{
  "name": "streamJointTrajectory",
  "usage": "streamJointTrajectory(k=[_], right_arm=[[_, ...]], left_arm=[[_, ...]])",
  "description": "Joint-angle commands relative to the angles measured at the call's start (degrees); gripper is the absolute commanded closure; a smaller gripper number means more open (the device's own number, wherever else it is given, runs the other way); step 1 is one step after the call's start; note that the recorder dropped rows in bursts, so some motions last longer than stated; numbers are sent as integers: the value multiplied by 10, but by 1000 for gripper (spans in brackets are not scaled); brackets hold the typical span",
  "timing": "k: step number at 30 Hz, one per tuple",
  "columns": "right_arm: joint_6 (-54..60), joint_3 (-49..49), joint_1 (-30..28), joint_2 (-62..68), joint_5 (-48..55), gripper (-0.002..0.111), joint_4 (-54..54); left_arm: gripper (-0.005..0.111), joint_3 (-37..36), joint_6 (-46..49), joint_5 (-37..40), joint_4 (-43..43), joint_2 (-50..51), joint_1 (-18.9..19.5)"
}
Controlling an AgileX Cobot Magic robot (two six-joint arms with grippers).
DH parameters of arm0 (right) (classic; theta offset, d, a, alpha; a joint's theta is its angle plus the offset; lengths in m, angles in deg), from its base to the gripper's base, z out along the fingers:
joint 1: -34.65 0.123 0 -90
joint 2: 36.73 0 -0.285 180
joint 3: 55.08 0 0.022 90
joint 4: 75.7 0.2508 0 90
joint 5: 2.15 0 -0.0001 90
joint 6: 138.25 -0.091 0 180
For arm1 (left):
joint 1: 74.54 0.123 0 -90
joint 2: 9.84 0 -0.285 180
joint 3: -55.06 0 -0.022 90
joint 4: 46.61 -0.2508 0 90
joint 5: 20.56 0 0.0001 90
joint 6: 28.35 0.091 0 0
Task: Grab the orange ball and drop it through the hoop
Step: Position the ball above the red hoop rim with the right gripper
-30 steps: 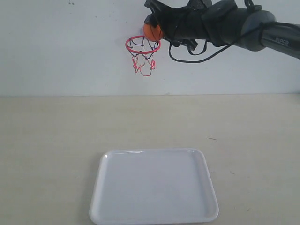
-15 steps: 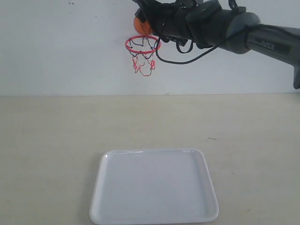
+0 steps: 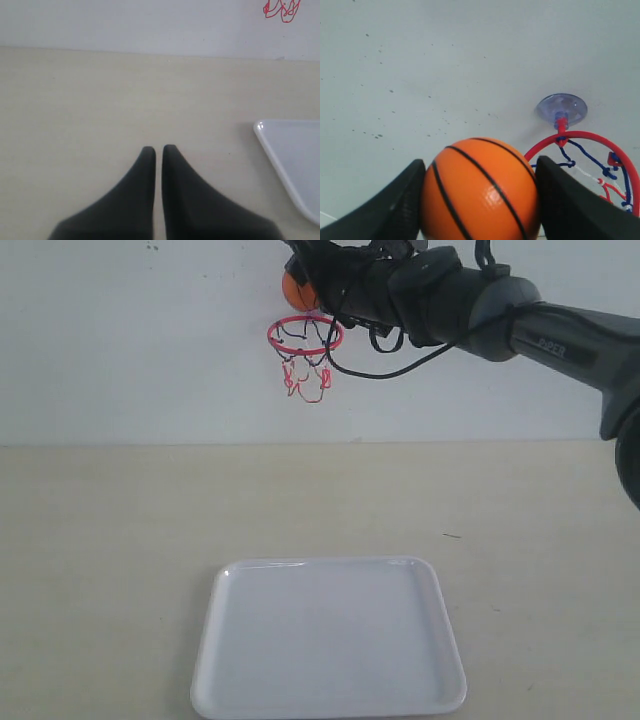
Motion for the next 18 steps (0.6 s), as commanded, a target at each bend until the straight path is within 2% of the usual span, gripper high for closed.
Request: streamJointTrajectory(k=[1, 7, 9, 14, 18], right_arm=[[5, 4, -1, -1, -8, 108, -2], [6, 7, -1, -1, -18, 108, -2], [6, 7, -1, -1, -18, 105, -2], [7, 7, -1, -1, -24, 73, -2], [9, 7, -1, -1, -25, 60, -2]], left_arm=[[103, -2, 1, -3, -1, -2, -4], [103, -2, 1, -3, -1, -2, -4], [103, -2, 1, -3, -1, -2, -4], [103, -2, 1, -3, -1, -2, -4], [103, -2, 1, -3, -1, -2, -4]])
